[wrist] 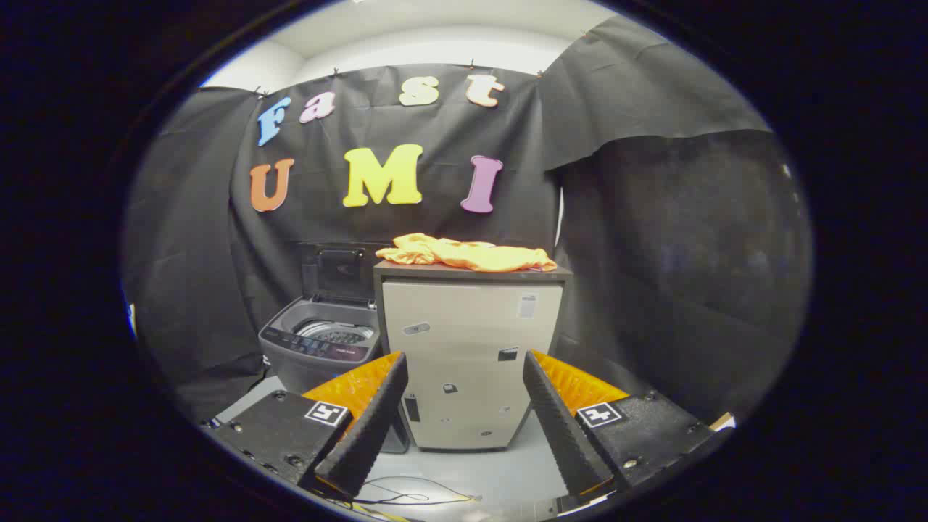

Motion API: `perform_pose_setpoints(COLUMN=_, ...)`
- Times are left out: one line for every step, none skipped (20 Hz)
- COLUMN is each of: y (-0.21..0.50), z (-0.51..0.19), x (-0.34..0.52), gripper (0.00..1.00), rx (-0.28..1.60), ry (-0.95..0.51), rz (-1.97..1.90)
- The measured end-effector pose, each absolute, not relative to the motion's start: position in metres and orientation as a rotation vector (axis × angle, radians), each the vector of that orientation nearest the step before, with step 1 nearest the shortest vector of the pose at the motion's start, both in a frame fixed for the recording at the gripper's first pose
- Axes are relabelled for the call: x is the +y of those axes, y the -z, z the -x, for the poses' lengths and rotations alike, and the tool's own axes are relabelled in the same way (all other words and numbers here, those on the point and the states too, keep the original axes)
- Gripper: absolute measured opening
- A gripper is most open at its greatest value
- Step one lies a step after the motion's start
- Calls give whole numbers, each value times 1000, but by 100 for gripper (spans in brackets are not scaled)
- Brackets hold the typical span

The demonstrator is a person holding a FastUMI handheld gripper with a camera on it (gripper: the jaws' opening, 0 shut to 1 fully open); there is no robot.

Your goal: Put the clothes into the washing machine and then close the washing machine lid.

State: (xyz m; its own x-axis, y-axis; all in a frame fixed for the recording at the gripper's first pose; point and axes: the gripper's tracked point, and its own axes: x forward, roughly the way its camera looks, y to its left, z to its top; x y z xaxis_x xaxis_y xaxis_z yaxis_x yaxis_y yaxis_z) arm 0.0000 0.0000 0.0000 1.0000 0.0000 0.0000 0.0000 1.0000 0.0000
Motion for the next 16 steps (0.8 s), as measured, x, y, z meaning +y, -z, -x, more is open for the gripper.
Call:
perform_pose_setpoints(y=-1, z=1, x=0, gripper=100, rx=-5, ry=4, rz=13)
perform_pose_setpoints(y=-2, z=2, x=-1, gripper=100, rx=-7, ry=5, rz=22)
perform_pose_setpoints(y=-2, z=2, x=-1, gripper=100, rx=-8, ry=9, rz=24)
perform_pose_setpoints(y=-2, z=2, x=-1, gripper=100, rx=-10, ry=12, rz=27)
perform_pose_setpoints(y=-4, z=3, x=-1, gripper=100, rx=-14, ry=17, rz=28)
perform_pose_setpoints(y=-4, z=4, x=-1, gripper=100, rx=-15, ry=16, rz=20)
perform_pose_setpoints(y=-3, z=5, x=-1, gripper=100, rx=-12, ry=19, rz=11)
perform_pose_setpoints(y=-2, z=5, x=-1, gripper=100, rx=-9, ry=19, rz=6)
perform_pose_setpoints(y=-2, z=5, x=-2, gripper=100, rx=-9, ry=23, rz=4)
perform_pose_setpoints(y=-1, z=6, x=-2, gripper=100, rx=-10, ry=27, rz=4)
perform_pose_setpoints(y=-1, z=7, x=-2, gripper=100, rx=-10, ry=28, rz=5)
perform_pose_setpoints(y=-2, z=8, x=0, gripper=100, rx=-14, ry=27, rz=6)
perform_pose_setpoints(y=-2, z=9, x=0, gripper=100, rx=-13, ry=27, rz=7)
perform_pose_setpoints(y=0, z=9, x=1, gripper=100, rx=-7, ry=28, rz=8)
perform_pose_setpoints(y=0, z=10, x=1, gripper=100, rx=-3, ry=30, rz=9)
perform_pose_setpoints(y=-1, z=11, x=2, gripper=100, rx=0, ry=29, rz=12)
